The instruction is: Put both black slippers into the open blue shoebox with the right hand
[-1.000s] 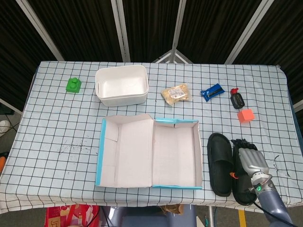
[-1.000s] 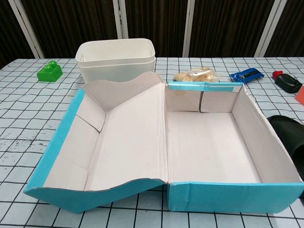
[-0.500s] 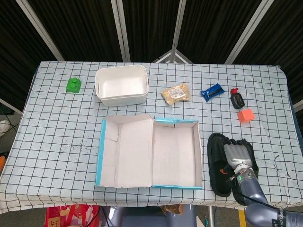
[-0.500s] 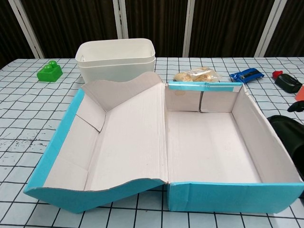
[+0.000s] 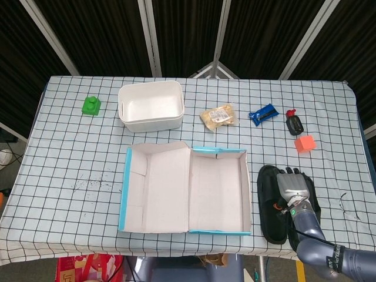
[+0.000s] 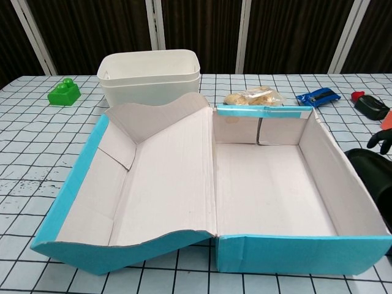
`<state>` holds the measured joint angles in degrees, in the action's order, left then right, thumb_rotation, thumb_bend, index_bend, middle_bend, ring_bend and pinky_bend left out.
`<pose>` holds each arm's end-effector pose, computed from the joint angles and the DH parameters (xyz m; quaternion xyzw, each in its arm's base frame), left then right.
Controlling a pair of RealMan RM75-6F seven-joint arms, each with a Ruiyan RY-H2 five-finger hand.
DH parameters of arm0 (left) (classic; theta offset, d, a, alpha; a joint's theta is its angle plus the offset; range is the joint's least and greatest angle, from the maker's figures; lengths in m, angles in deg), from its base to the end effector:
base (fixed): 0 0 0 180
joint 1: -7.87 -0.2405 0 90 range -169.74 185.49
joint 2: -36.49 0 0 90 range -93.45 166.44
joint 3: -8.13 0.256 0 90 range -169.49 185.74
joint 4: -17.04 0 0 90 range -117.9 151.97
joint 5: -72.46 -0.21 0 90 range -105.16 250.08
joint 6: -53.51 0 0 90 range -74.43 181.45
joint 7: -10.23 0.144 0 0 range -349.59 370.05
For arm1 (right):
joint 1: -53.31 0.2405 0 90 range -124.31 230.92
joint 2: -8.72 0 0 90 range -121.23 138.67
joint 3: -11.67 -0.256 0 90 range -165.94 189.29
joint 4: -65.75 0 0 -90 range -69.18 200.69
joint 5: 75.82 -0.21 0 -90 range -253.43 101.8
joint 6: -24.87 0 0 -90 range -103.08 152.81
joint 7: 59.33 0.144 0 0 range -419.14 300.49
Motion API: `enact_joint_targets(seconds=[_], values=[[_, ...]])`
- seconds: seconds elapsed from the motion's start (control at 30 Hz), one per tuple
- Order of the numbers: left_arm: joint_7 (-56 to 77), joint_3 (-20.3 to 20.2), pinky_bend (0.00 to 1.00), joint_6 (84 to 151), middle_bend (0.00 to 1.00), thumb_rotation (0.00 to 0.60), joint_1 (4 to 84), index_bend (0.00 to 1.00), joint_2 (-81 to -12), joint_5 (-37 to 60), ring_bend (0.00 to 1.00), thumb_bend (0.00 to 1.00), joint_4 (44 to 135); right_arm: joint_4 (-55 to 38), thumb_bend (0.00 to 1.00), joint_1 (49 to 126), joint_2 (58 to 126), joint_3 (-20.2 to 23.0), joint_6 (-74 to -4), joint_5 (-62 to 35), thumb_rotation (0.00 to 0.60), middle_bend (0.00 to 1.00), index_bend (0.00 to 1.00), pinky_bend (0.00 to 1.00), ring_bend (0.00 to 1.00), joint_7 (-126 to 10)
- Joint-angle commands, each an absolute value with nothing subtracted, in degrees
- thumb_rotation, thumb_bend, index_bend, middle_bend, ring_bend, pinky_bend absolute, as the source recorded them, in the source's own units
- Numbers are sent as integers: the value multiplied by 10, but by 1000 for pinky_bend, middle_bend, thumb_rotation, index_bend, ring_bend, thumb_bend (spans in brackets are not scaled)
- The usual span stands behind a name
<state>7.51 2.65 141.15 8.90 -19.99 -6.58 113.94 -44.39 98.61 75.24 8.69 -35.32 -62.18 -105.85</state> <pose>-0.3237 0.1672 0.2132 -0.5270 -0.3987 -0.3779 0.6485 -0.2292 -0.2961 0.0702 0.6744 -0.5132 0.0765 0.5253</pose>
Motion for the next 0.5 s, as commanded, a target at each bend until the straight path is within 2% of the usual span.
enact_joint_targets(seconds=[0.03,0.13,0.27,0.37,0.5], values=[[77,27,16,1413,0,600,88,68,-200,-67,0,515,1140,-437,120,988,754,93,-347,-620,600,254,249,16,94,-1054],[78,27,16,1415,0,600,88,68,-201,-68,0,515,1141,-432,151,986,757,96,-345,-605,600,336,407,16,155,-1044],[79,27,16,1416,0,600,88,68,-201,-69,0,515,1141,-429,340,974,764,93,-360,-563,600,444,589,16,226,-1015],[78,27,16,1417,0,600,87,68,-202,-71,0,515,1141,-423,415,961,771,91,-372,-528,600,495,673,16,255,-990],[74,26,16,1419,0,600,86,68,-201,-71,0,515,1141,-418,472,946,775,91,-376,-493,600,523,723,16,275,-960]])
